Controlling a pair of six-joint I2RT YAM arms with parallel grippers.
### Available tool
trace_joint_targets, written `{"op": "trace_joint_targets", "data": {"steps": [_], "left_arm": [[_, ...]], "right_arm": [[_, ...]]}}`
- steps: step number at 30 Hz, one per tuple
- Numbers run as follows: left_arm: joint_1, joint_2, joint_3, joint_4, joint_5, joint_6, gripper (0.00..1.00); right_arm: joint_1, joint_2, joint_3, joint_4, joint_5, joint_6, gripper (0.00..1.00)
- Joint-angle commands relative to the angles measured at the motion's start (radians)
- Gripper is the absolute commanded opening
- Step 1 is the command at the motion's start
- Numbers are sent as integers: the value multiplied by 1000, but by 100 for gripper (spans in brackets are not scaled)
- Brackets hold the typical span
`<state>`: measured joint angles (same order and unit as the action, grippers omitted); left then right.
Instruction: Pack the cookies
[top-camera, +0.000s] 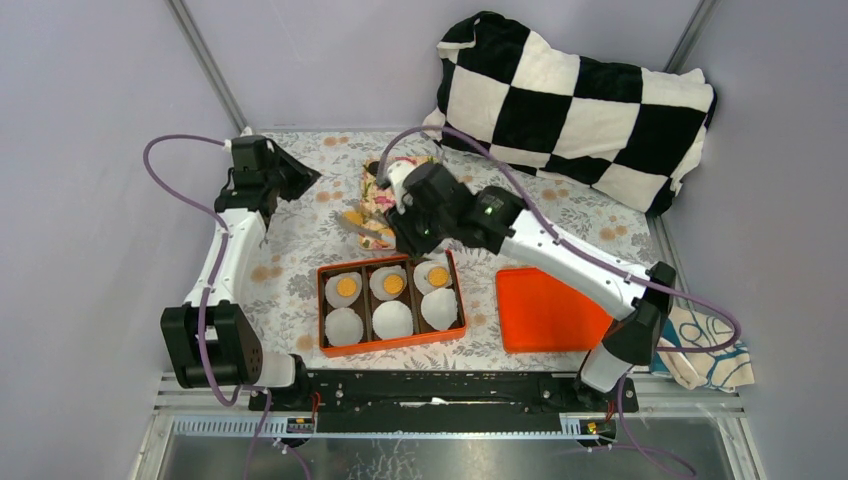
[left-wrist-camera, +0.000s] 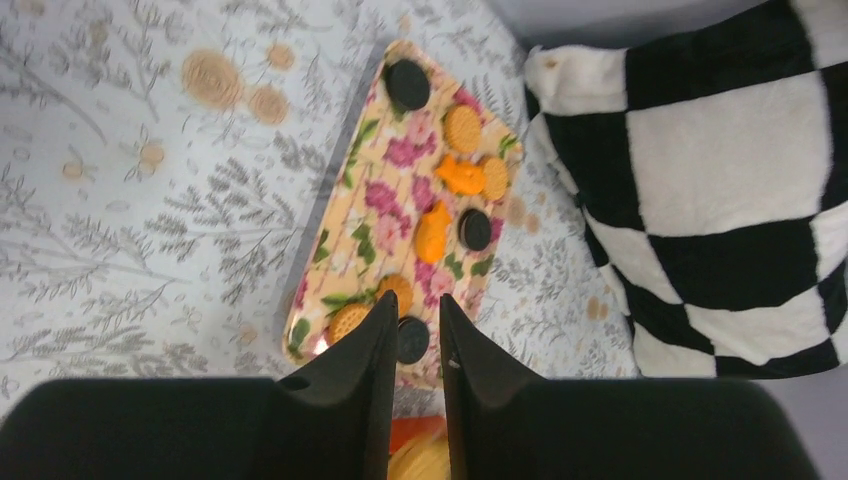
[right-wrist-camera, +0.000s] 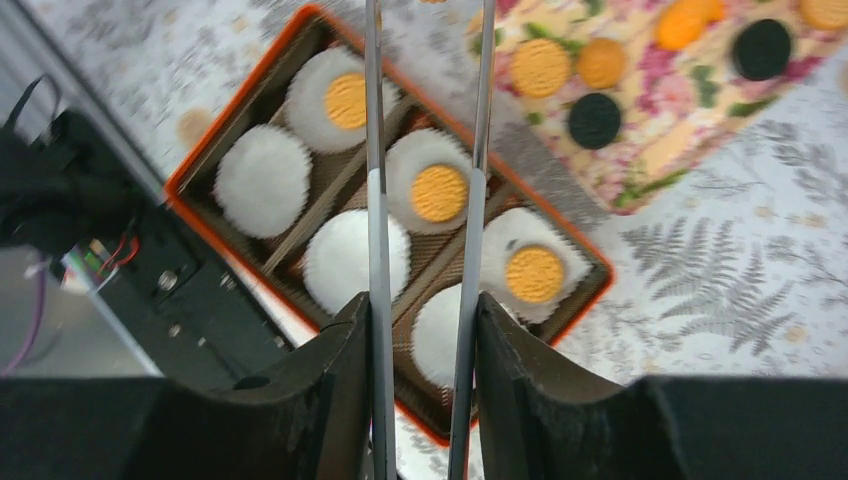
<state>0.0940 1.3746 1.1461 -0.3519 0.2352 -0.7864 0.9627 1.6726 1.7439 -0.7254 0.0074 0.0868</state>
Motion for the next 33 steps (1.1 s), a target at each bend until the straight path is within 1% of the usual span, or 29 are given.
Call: {"op": "trace_joint_targets", "data": {"steps": [1,4,8,14,20,22,24,26,27,28,31,33], "left_arm": [[-2,23,98,-15,-19,16,26],[-3,24,95,-13,-7,11,26],[-3,10,66,-13,-8,17,26],[-3,-5,47,-14,-10,20,26],[-4,-11,43,-14,-13,23,27],[-3,-12,41,-13,-13,24,27],[-4,-11,39,-10,-10,24,27],[-4,-11,37,-4,-3,25,27],[-4,-11,37,-2,-1,26,27],[-3,-12,35,1,1,27,27],[-3,-17,34,8,7,31,28],[-3,-19,30,14,16,33,29]], "right_arm": [[146,-28,-31,-35,-55,-6,0],[203,-4,-37,-74,-76,-11,0],[236,28,-66,-99,-100,-6,1],[257,64,-101,-86,-122,-3,2],[266,100,-101,-86,-142,3,4],[269,103,-94,-85,-137,8,6],[269,103,-85,-83,-122,14,14],[270,95,-81,-78,-114,18,25],[270,90,-82,-74,-112,19,28],[271,86,-83,-70,-110,19,33],[271,84,-81,-71,-104,19,41],[270,83,-80,-72,-102,19,44]]}}
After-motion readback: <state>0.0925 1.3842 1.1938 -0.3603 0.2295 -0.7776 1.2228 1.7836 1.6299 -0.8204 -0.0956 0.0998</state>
